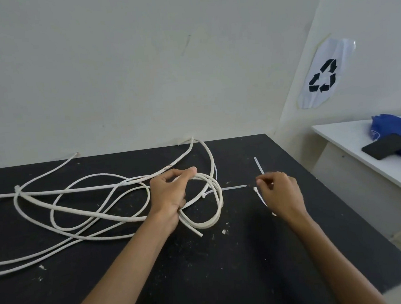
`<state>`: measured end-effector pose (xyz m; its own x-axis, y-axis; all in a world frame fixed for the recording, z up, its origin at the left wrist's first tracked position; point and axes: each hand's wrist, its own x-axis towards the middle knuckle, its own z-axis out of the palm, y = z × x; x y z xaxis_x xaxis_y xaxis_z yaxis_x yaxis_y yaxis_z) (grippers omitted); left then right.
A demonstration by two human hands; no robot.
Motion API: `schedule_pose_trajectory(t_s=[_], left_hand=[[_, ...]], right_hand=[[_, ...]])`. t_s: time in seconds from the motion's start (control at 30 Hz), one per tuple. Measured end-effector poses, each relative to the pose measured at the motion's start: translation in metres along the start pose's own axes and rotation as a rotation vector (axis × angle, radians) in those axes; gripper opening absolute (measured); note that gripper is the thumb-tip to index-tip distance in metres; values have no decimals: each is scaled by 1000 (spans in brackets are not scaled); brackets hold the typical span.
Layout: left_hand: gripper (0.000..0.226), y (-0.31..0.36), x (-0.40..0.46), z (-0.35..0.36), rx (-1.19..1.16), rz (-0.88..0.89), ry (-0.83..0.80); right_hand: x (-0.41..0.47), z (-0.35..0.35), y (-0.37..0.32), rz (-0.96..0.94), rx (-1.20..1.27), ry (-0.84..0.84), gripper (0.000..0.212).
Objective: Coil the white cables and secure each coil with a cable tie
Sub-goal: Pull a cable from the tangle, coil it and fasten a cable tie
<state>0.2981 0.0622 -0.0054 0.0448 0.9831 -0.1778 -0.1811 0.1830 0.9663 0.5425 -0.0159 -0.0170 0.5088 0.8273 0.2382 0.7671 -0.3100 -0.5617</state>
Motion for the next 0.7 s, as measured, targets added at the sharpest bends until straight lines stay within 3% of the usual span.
schedule_pose_trajectory(t_s=[0.17, 0.3, 0.37, 0.57, 0.7], left_hand=[[22, -7, -1, 17, 64, 21, -44], [23, -8, -2, 22, 87, 35, -56], [23, -8, -2, 21, 92, 35, -61], [24, -7, -2, 16, 107, 42, -52], [25, -7, -2, 14, 124, 42, -34]], right_hand=[[-4, 5, 27, 28, -415, -91, 15], [-5, 17, 26, 68, -405, -104, 13], [-4, 19, 24, 91, -308, -118, 16], [-1, 4, -3, 208, 455, -310, 18], [-1, -1, -15, 194, 703, -419, 27]])
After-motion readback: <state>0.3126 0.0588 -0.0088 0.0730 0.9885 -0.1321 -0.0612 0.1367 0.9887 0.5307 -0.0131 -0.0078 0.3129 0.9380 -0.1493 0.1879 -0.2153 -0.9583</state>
